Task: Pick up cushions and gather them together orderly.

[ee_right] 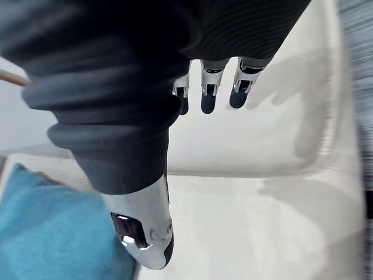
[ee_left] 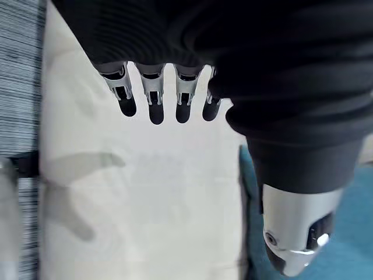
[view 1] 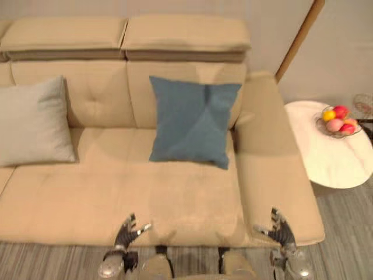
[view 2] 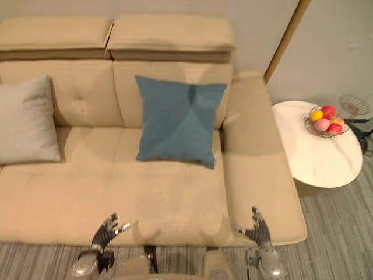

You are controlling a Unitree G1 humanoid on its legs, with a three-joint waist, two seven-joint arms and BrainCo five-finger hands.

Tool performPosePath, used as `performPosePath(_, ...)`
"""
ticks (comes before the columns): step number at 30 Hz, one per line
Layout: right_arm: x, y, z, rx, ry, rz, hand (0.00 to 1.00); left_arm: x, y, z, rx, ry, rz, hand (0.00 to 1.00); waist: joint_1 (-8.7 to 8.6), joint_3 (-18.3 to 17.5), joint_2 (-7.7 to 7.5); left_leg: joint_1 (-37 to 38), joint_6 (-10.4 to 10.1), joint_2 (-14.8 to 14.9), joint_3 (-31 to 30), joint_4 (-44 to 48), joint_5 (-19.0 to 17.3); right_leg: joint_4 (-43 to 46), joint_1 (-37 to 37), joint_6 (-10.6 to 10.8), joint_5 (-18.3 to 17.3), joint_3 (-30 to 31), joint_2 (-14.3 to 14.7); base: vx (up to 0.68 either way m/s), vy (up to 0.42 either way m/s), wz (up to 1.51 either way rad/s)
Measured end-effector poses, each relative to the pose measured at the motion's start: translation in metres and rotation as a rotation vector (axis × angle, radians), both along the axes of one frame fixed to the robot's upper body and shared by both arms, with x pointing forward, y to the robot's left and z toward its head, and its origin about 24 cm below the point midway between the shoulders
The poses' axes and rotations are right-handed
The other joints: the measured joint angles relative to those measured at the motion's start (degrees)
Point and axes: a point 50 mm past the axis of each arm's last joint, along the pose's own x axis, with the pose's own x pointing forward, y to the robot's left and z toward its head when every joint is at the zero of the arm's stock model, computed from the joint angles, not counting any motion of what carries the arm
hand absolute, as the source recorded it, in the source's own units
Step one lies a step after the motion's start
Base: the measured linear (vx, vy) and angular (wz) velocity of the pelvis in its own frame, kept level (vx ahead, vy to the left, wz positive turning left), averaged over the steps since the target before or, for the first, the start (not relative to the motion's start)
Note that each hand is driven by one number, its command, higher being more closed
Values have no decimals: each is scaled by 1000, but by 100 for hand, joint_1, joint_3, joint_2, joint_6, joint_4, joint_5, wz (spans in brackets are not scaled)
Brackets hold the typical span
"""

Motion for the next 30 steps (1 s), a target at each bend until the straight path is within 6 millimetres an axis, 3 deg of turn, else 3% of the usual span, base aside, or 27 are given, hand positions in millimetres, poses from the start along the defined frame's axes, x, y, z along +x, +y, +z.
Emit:
performPosePath(3, -15, 1, -15, 8, 102, 0, 0, -11, 1, -7, 11, 60, -15, 0, 21, -18, -35, 148, -19, 8, 211, -10, -37, -173, 70, 31, 162, 230, 20, 30, 14, -44)
performPosePath(5, -19, 3, -19, 16, 131, 3, 0, -7, 1, -5, 20, 51, -24, 0, 32, -9, -59, 36, 14, 38, 303, 200, -143, -188, 35, 35, 323, 269, 30, -4, 7, -38)
performPosePath(7, -18, 7, -20, 18, 137, 26, 0, 1, 1, -2, 29, 27, -23, 0, 52, -7, -58, -178, 146, 119, 295, 568, -342, 8, -177, 6, 517, 85, 92, -49, 8, -37)
performPosePath(8, -17, 10, -21, 20, 135, 37, 0, 7, 0, 1, 28, 1, -26, 0, 70, -14, -24, -305, 254, 259, 278, 638, -363, -68, -180, 101, 665, 58, 142, -98, 0, -23)
performPosePath(9, -11, 16, -21, 35, 123, 45, 0, 11, 0, 4, 29, -21, -22, 0, 48, 51, 33, -347, 255, 317, 320, 718, -332, 1160, -501, 55, 62, -55, 121, -112, 1, -4)
performPosePath(10, -13, 19, -22, 41, 130, 51, 0, 12, 1, 5, 31, -26, -23, 0, 35, 39, -17, -336, 229, 296, 249, 781, -307, 2065, -648, 66, -297, -119, 105, -110, -47, 42)
performPosePath(11, -20, 24, -26, 52, 157, 65, 0, 11, 1, 5, 34, -26, -17, 0, 48, -13, -117, -339, 237, 251, 117, 917, -289, 3310, -622, 346, -656, -203, 52, -140, -95, 59)
performPosePath(13, -19, 28, -28, 57, 168, 85, 0, 7, 4, 5, 50, -22, -1, 0, 123, -106, -253, -528, 198, 195, 17, 1019, -188, 3881, -333, 536, -855, -205, 20, -165, -165, 45)
performPosePath(14, -11, 27, -25, 48, 147, 89, 0, 9, 1, 7, 49, -36, 6, 0, 243, -123, -309, -699, 156, 184, -33, 1065, -27, 3472, -241, 436, -1206, -223, 6, -197, -226, 19)
performPosePath(15, 1, 23, -21, 26, 114, 90, 0, 15, -2, 9, 42, -59, 18, 0, 278, -152, -267, -948, 161, 241, -77, 1064, 186, 2994, -186, 224, -1403, -340, 134, -220, -209, 8)
performPosePath(16, 12, 18, -15, 3, 78, 95, 0, 18, -10, 10, 22, -75, 21, 0, 333, -87, -75, -1140, 168, 398, -81, 998, 386, 2617, -182, 99, -1471, -452, 284, -300, -194, -8)
performPosePath(17, 25, 12, -8, -22, 44, 106, 0, 22, -19, 12, -1, -98, 13, 0, 387, 40, 138, -1250, 38, 593, -112, 819, 610, 2219, -112, -59, -1555, -621, 519, -377, -187, -6)
performPosePath(18, 33, 7, -4, -40, 23, 97, 0, 23, -24, 11, -11, -93, -2, 0, 353, 153, 289, -1254, -24, 643, -240, 469, 1046, 1912, -63, -442, -1533, -706, 619, -491, -216, 15)
performPosePath(19, 34, 2, -2, -54, 21, 84, 0, 25, -28, 11, -18, -93, -17, 0, 271, 229, 351, -1187, -87, 627, -241, 262, 1180, 1842, -30, -547, -1454, -887, 624, -489, -166, 55)
performPosePath(20, 33, -1, -2, -43, 16, 42, 0, 28, -28, 12, -20, -100, -24, 0, 191, 261, 282, -1046, -52, 477, -215, 267, 1052, 1827, -58, -689, -1375, -1019, 519, -447, -102, 57)
performPosePath(21, 29, -2, -2, -27, 5, -3, 0, 29, -25, 13, -12, -105, -21, 0, 206, 270, 157, -990, 118, 289, -212, 629, 721, 1803, -117, -782, -1319, -1026, 373, -321, -61, 41)
performPosePath(24, 31, -6, 2, -39, -12, -10, 0, 32, -22, 15, 1, -114, -27, 0, 192, 279, 81, -1022, 270, 128, -193, 1677, -100, 1505, -252, -773, -1063, -992, 183, -242, 5, 2)
performPosePath(26, 31, -7, 2, -42, -8, -9, 0, 28, -20, 14, 5, -102, -25, 0, 201, 254, 144, -841, 331, 153, -188, 2191, -788, 1266, -363, -684, -742, -944, 140, -159, 144, -15)
performPosePath(27, 29, -5, 0, -35, -4, -5, 0, 26, -18, 12, 6, -88, -23, 0, 195, 260, 164, -580, 268, 179, -134, 2256, -1116, 1171, -368, -583, -629, -895, 122, -151, 207, -13)
performPosePath(29, 26, -6, -1, -31, 7, -8, 0, 23, -19, 11, 4, -80, -21, 0, 189, 214, 290, -215, 114, 159, -24, 1703, -1402, 1083, -352, -384, -545, -866, 143, -133, 203, -10)
performPosePath(30, 24, -3, -3, -16, 17, -11, 0, 23, -16, 11, 13, -80, -22, 0, 188, 162, 195, -120, 141, -9, 87, 1362, -1303, 776, -278, -255, -319, -853, 52, -86, 115, -5)
